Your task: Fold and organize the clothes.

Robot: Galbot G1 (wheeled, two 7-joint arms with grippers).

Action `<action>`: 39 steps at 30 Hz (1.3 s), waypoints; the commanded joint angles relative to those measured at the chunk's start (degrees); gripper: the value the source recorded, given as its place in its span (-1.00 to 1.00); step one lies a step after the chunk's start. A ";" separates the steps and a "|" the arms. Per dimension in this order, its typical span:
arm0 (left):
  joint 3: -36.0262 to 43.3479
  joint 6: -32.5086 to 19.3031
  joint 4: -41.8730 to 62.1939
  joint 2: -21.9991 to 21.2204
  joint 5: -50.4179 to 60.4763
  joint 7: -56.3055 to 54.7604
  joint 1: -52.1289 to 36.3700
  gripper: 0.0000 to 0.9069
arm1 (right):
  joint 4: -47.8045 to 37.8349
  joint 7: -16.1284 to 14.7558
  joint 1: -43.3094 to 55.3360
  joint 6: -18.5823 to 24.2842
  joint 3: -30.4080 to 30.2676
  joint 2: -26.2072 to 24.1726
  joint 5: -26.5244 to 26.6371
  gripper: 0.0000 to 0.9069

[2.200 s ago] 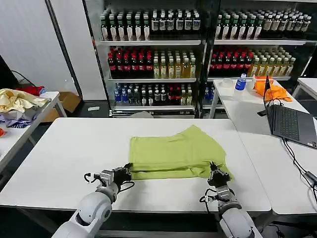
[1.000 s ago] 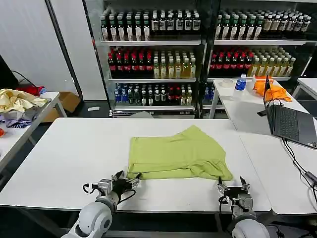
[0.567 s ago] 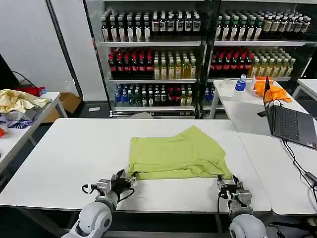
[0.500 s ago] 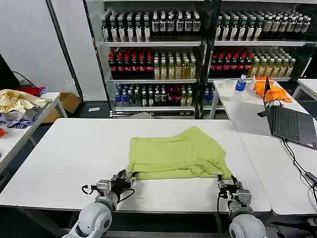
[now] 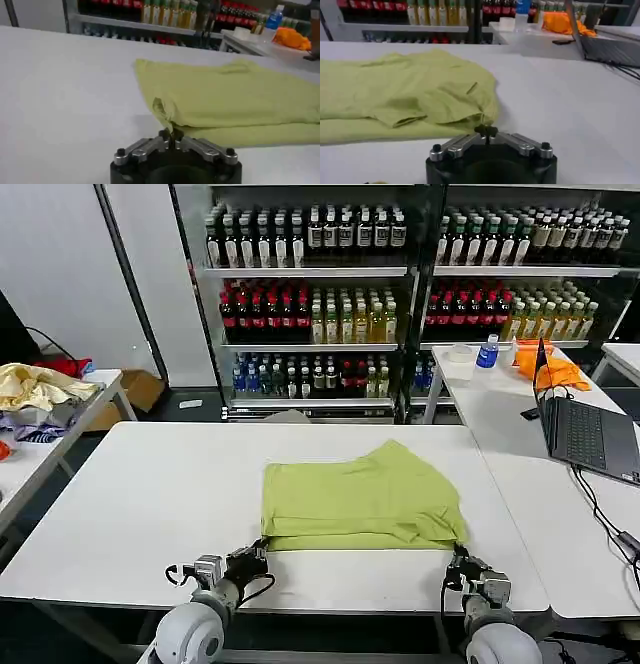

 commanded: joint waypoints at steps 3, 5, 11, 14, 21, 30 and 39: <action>-2.09 0.24 -7.24 1.43 -0.59 -0.14 6.70 -0.93 | 9.57 -0.04 -9.23 0.03 0.80 -0.37 -2.82 -1.00; -2.93 0.25 -9.41 2.25 -0.61 -0.16 9.05 -0.93 | 11.10 -0.12 -11.28 0.05 1.16 -0.62 -3.81 -1.00; -5.58 0.17 -14.60 3.58 -0.08 -0.07 16.09 -0.93 | 16.45 -0.50 -18.87 0.31 2.56 -0.86 -7.72 -1.00; -7.63 0.18 -16.21 4.15 -0.34 -0.06 18.16 -0.91 | 18.66 -0.85 -21.84 0.19 3.29 -0.82 -8.68 -0.07; -9.44 0.54 -18.17 5.58 -0.11 0.14 19.21 1.00 | 20.13 -2.38 -23.55 -0.83 4.48 -0.91 -13.57 1.00; -10.88 0.74 -19.60 6.81 1.25 -0.05 18.40 1.00 | 21.76 -1.45 -20.35 0.99 8.20 -2.50 -11.72 1.00; -13.19 0.90 -18.49 8.66 -1.60 -0.66 12.50 1.00 | 16.56 -0.13 -8.97 0.97 8.47 -5.83 -4.34 1.00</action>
